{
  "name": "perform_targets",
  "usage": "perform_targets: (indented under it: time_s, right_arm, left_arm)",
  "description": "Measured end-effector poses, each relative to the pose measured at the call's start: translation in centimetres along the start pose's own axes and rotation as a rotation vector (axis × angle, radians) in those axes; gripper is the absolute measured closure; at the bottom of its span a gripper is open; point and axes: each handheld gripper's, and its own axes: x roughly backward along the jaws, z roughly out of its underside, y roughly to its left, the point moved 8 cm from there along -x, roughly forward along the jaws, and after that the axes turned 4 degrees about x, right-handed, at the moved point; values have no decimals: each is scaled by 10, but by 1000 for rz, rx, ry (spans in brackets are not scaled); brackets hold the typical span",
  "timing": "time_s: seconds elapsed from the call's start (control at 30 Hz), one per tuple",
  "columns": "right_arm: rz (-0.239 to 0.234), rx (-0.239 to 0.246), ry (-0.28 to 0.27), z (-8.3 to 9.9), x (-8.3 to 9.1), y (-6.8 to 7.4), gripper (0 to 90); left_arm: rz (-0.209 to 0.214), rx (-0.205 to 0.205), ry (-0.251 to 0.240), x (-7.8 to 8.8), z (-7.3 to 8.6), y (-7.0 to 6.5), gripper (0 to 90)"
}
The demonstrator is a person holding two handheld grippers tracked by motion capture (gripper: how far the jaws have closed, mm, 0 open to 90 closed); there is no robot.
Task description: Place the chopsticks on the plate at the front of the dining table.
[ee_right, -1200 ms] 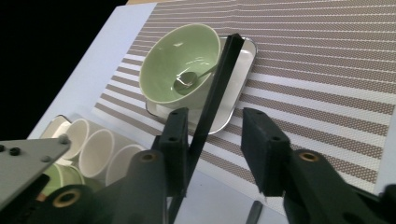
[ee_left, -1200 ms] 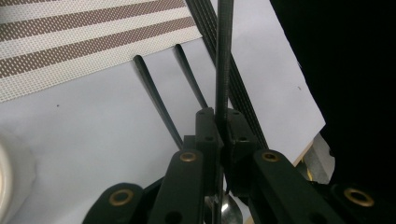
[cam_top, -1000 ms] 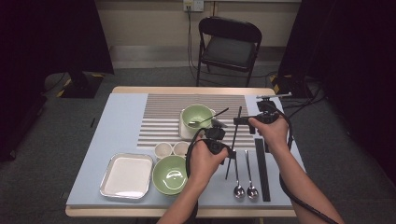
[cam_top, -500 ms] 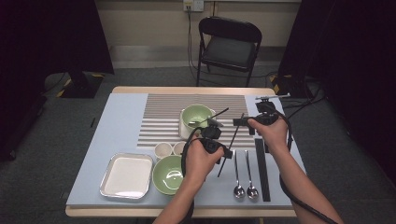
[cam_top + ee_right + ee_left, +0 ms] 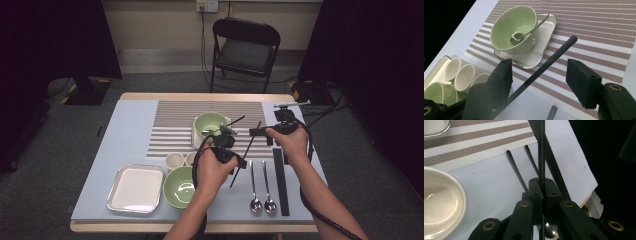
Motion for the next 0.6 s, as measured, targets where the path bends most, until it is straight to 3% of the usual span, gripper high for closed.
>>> perform_targets:
  time_s: [0.13, 0.6]
  right_arm:
    - [0, -3, -2, 0, 1, 0, 368]
    - [-11, 2, -28, -3, 8, 1, 308]
  left_arm:
    - [-16, -18, 5, 5, -1, 4, 862]
    - [-33, -5, -24, 22, -4, 14, 862]
